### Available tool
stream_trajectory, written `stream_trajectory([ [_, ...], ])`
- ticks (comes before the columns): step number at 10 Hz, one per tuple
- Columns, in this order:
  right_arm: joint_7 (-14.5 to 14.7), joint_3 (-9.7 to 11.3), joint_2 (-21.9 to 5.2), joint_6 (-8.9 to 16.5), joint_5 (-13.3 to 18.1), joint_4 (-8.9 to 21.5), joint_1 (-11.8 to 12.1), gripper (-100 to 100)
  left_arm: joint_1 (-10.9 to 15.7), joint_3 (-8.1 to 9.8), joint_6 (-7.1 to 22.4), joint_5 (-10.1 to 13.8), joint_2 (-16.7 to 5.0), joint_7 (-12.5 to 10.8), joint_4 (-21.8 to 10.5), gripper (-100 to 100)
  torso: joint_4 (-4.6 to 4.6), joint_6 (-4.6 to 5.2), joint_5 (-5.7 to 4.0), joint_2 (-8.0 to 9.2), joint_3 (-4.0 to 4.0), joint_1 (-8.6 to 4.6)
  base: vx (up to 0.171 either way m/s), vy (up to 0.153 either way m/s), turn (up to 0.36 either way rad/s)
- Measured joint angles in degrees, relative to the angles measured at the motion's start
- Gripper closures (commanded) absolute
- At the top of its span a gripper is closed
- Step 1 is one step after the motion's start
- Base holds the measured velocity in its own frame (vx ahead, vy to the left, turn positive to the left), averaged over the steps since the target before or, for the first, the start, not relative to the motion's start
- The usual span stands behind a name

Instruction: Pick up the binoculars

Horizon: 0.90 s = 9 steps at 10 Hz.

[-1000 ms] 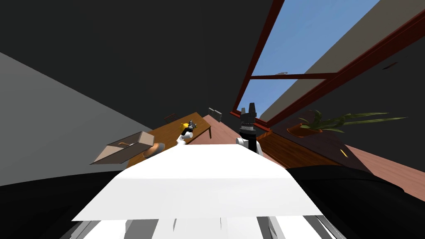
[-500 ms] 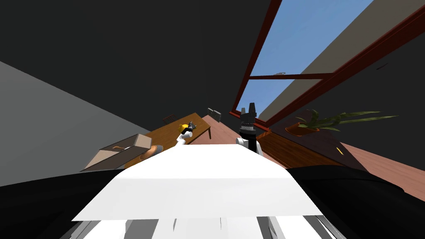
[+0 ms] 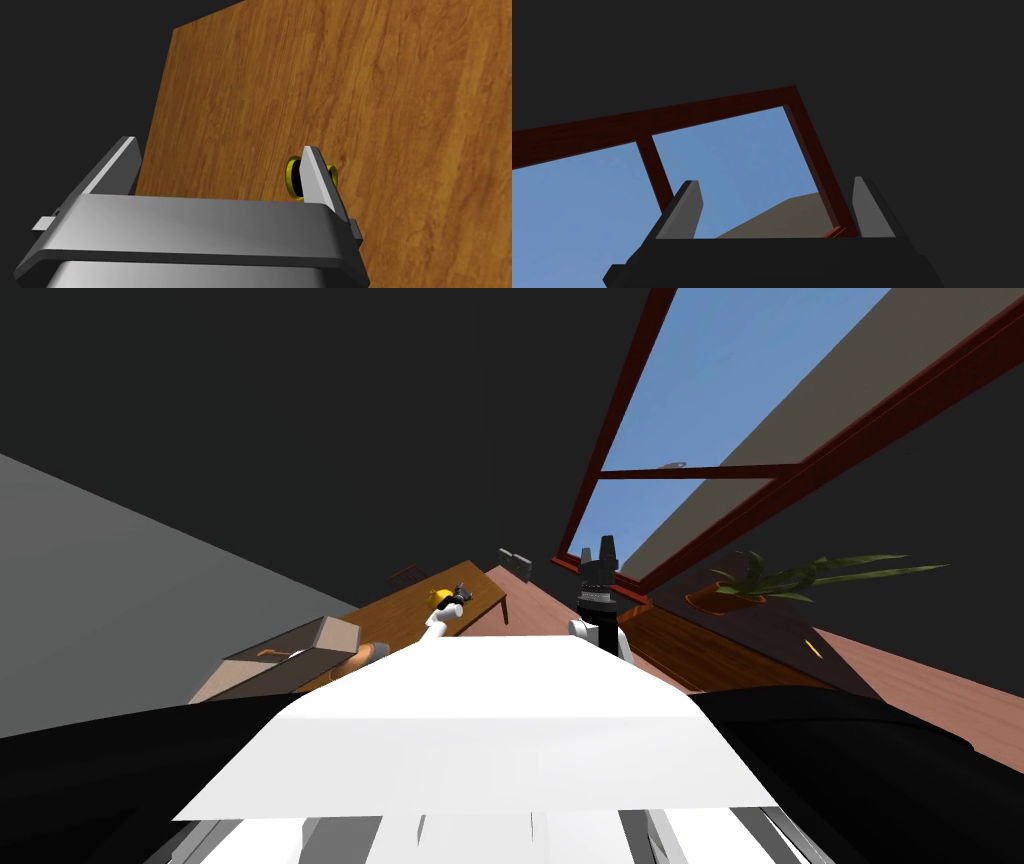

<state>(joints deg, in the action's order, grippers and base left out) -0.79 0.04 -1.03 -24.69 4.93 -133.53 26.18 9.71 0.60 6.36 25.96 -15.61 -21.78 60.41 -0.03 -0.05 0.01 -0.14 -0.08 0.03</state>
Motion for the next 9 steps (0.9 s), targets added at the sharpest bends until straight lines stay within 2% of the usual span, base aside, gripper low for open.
stream_trajectory([
  [1, 0.0, 0.0, 0.0, 0.0, 0.0, 0.0, 0.0, 0, 0.8, -0.26, 0.8, 0.9, -0.6, -0.4, -1.6, -100, -0.01, 0.01, 0.00, -0.07, -0.03, 0.01, 0.036, 0.011, -0.022],
  [5, 0.0, 0.0, 0.0, 0.0, 0.0, 0.0, 0.0, 0, 3.5, 0.75, 4.1, 1.7, -0.5, -1.2, -7.2, -100, -0.01, 0.01, 0.00, -0.04, -0.02, 0.02, 0.037, 0.011, -0.044],
  [6, 0.0, 0.0, 0.0, 0.0, 0.0, 0.0, 0.0, 0, 4.6, 0.07, 4.8, 3.2, -1.4, -1.5, -9.9, -100, -0.01, 0.00, 0.00, -0.07, -0.04, 0.03, 0.054, 0.021, -0.047],
  [8, 0.0, 0.0, 0.0, 0.0, 0.0, 0.0, 0.0, 0, 6.6, 0.55, 7.5, 4.2, -1.9, -2.2, -14.5, -100, -0.03, 0.00, 0.01, -0.14, -0.08, 0.07, 0.061, 0.025, -0.042],
  [9, 0.0, 0.0, 0.0, 0.0, 0.0, 0.0, 0.0, 0, 7.3, 0.25, 8.0, 5.2, -2.2, -2.2, -17.2, -100, -0.03, -0.01, 0.02, -0.13, -0.08, 0.07, 0.029, 0.012, -0.011],
])
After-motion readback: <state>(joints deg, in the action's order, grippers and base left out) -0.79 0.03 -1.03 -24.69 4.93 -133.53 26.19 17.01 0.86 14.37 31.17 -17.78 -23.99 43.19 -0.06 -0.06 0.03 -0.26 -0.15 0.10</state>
